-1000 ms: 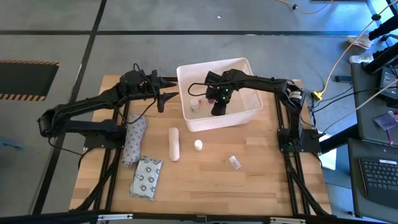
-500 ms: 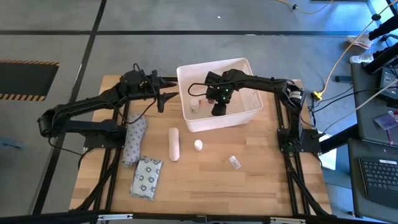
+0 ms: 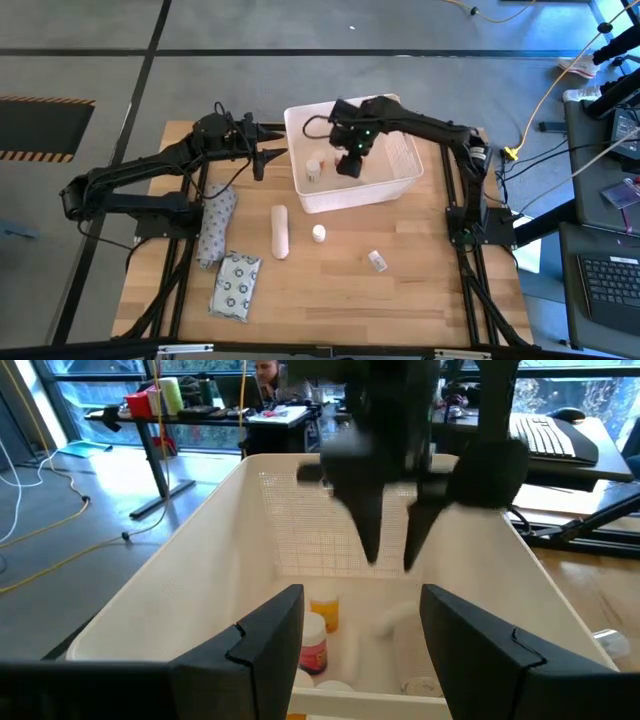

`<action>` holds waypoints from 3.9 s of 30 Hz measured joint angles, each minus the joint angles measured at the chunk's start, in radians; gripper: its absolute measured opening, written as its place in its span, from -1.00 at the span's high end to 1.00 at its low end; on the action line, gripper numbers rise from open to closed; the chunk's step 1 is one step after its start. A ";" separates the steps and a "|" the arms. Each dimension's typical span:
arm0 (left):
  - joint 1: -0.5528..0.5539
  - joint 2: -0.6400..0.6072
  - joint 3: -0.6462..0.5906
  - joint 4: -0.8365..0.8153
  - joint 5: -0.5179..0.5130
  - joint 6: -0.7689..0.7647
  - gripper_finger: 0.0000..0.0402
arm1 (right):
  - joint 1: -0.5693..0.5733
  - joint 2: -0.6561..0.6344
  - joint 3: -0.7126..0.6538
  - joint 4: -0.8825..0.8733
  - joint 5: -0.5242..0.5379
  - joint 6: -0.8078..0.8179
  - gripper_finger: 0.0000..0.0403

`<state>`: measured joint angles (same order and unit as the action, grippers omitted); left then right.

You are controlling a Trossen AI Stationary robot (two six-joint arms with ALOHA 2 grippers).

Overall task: Pick & place medical supplies in basket/bin
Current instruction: Put the white bandage into the white bin

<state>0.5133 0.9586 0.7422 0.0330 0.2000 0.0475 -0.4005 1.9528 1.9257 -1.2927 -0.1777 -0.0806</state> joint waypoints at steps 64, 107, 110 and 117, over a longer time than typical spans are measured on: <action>-0.415 0.175 0.140 0.222 0.065 -0.050 -0.44 | 0.870 -0.902 -1.376 1.190 0.499 0.275 0.15; -0.677 0.174 0.140 -0.472 -0.374 -0.387 -0.75 | 0.832 -0.902 -1.376 1.161 0.499 0.284 0.15; -0.710 0.176 0.140 -0.584 -0.506 -0.566 -0.75 | 0.825 -0.902 -1.376 1.161 0.499 0.283 0.15; -0.703 0.269 0.140 -0.629 -0.564 -0.890 -0.75 | 0.803 -0.902 -1.376 1.161 0.499 0.278 0.15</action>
<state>-0.1901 1.2281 0.8818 -0.5955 -0.3641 -0.8428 0.4025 1.0512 0.5495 -0.1315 0.3214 0.1976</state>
